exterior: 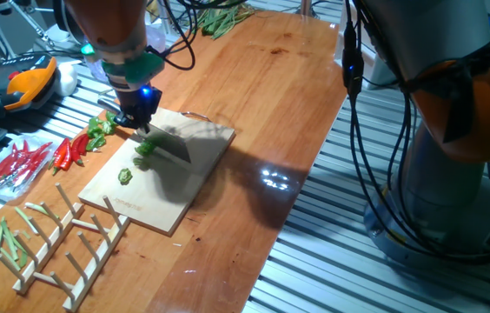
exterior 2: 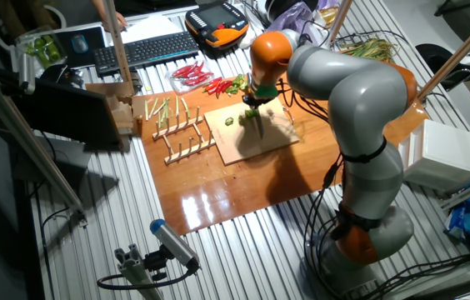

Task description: Chop the chili peppers

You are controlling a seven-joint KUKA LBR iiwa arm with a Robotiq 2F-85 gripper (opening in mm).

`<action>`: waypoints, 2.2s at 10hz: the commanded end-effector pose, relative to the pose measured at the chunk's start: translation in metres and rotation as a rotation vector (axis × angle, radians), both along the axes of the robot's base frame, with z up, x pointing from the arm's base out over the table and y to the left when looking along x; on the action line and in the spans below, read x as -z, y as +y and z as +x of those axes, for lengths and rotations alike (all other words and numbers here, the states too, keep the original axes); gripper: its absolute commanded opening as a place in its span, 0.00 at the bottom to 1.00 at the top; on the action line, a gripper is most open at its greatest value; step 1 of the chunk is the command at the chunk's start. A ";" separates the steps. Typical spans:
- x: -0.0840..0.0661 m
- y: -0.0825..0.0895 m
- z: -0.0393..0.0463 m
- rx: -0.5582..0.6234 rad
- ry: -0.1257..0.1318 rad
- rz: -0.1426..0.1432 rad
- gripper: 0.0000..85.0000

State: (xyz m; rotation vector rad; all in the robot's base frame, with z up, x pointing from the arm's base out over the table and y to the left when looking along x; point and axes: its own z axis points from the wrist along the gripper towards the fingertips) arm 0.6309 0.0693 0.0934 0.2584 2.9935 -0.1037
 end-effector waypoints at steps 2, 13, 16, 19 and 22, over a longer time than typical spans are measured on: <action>0.005 -0.002 0.0007 -0.007 -0.008 -0.006 0.00; -0.020 0.014 -0.0080 0.000 0.024 0.036 0.00; -0.023 0.023 -0.0082 -0.013 0.017 0.047 0.00; -0.033 0.038 -0.0174 -0.022 0.036 0.081 0.00; -0.039 0.054 -0.0336 0.004 0.042 0.095 0.00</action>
